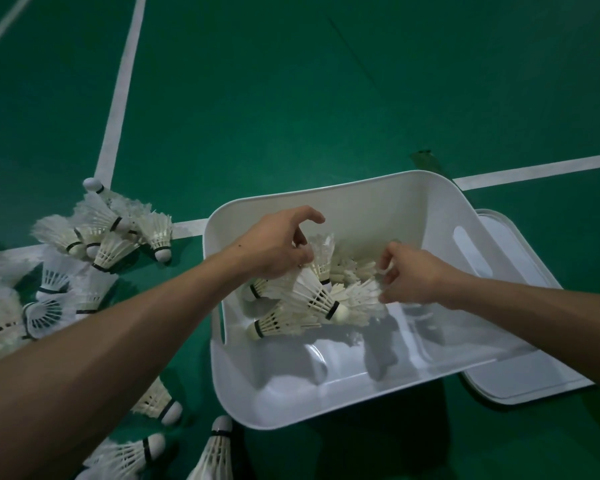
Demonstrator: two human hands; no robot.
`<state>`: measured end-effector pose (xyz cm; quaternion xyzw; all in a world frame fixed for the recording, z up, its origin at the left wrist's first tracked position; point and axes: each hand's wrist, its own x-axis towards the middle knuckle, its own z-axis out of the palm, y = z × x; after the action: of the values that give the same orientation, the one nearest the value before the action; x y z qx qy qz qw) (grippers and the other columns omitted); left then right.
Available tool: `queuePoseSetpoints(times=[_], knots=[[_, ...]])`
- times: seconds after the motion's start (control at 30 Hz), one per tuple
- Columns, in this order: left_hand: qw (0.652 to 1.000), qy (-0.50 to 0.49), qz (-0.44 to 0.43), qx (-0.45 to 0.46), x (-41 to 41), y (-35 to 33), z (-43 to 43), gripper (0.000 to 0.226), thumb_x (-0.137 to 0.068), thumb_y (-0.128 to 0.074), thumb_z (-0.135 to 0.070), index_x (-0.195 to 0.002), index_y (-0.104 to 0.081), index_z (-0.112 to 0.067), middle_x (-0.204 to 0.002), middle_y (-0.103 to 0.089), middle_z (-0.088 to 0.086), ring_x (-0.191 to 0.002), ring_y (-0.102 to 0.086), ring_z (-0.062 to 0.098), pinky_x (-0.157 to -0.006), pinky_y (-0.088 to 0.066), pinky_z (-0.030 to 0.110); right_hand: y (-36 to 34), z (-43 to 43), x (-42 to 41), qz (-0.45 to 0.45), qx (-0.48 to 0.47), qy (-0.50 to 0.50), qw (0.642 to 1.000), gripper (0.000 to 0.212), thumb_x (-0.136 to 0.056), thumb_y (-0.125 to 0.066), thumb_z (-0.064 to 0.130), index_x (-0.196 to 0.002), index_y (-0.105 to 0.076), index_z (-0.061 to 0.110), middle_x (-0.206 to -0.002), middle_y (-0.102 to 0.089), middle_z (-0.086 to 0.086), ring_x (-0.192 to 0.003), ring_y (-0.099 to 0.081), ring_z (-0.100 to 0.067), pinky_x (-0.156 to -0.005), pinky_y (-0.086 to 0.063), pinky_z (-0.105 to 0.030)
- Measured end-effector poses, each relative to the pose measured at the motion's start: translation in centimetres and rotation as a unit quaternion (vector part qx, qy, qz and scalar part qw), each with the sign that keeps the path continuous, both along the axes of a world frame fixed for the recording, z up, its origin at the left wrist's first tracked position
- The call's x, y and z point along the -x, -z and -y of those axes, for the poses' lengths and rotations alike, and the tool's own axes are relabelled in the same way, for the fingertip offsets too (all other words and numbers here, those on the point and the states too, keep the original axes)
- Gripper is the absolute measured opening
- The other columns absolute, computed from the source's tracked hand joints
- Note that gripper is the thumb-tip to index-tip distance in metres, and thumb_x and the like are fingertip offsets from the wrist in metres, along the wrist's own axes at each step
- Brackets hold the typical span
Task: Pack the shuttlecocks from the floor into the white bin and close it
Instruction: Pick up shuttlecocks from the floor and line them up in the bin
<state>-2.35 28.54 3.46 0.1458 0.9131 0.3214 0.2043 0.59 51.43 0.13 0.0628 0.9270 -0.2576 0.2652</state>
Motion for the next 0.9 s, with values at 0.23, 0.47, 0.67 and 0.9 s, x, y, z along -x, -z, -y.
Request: queuePoseSetpoints(times=[0.23, 0.47, 0.67, 0.9], knots=[[0.998, -0.047, -0.022, -0.029, -0.9, -0.7, -0.3, 0.048, -0.088, -0.065, -0.016, -0.131, -0.047, -0.031, -0.093, -0.061, -0.007, -0.079, -0.059, 0.007, -0.062, -0.042, 0.019, -4.8, 2.1, -1.4, -0.057, 0.186, 0.025, 0.981, 0.035, -0.071, -0.083, 0.021, -0.086, -0.054, 0.008, -0.079, -0.071, -0.008, -0.067, -0.066, -0.019, -0.067, -0.058, -0.038], [0.994, -0.078, -0.055, -0.060, -2.5, -1.8, -0.8, 0.043, -0.088, -0.065, -0.018, -0.127, -0.049, -0.031, -0.097, -0.061, -0.005, -0.084, -0.062, 0.012, -0.072, -0.044, 0.025, -5.9, 5.3, -3.3, -0.068, 0.145, -0.078, 0.984, 0.047, -0.063, -0.087, 0.029, -0.087, -0.049, 0.019, -0.096, -0.069, 0.002, -0.079, -0.067, -0.013, -0.077, -0.058, -0.041], [0.990, -0.097, -0.053, -0.087, -3.4, -2.1, -0.5, 0.042, -0.087, -0.066, -0.016, -0.123, -0.052, -0.032, -0.096, -0.062, -0.006, -0.083, -0.064, 0.012, -0.074, -0.052, 0.028, -6.0, 5.2, -3.6, -0.050, 0.125, -0.104, 0.986, 0.050, -0.069, -0.084, 0.018, -0.091, -0.040, 0.028, -0.093, -0.069, 0.000, -0.071, -0.068, -0.012, -0.063, -0.057, -0.028], [0.985, -0.136, -0.047, -0.096, -2.7, -2.0, 1.0, 0.039, -0.088, -0.066, -0.013, -0.122, -0.054, -0.029, -0.094, -0.063, -0.006, -0.075, -0.066, 0.011, -0.067, -0.053, 0.025, -6.4, 1.9, -2.9, -0.035, 0.078, -0.088, 0.992, 0.074, -0.072, -0.079, 0.006, -0.124, -0.033, 0.033, -0.088, -0.061, -0.010, -0.069, -0.059, -0.018, -0.064, -0.056, -0.036]])
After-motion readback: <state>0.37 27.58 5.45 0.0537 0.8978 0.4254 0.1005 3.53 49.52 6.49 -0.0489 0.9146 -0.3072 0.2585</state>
